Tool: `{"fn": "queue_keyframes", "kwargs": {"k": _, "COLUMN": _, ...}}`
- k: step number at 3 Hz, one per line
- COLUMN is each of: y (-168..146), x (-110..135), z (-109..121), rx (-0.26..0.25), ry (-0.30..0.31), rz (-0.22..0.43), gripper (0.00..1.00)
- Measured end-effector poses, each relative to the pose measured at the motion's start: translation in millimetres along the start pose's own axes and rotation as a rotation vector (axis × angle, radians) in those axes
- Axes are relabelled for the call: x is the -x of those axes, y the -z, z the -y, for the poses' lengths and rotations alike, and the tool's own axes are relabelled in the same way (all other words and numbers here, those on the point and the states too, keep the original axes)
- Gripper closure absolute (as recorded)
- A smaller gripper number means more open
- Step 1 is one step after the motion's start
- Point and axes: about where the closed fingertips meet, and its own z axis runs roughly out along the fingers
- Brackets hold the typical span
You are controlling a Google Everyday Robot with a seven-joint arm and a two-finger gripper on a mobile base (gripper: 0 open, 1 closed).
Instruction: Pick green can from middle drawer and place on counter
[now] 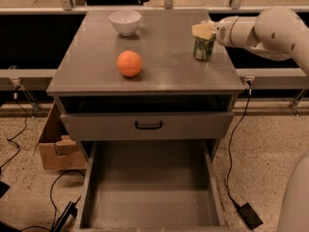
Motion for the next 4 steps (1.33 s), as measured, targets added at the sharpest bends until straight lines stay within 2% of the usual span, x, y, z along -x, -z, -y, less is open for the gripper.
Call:
{"fn": "queue_keyframes", "kwargs": {"k": 3, "y": 0.0, "x": 3.7, "z": -1.7, "rx": 0.002, "ry": 0.000, "rz": -0.001, "gripper": 0.15}}
{"fn": "queue_keyframes", "kwargs": {"k": 4, "y": 0.0, "x": 3.7, "z": -1.7, "rx": 0.002, "ry": 0.000, "rz": -0.001, "gripper": 0.00}}
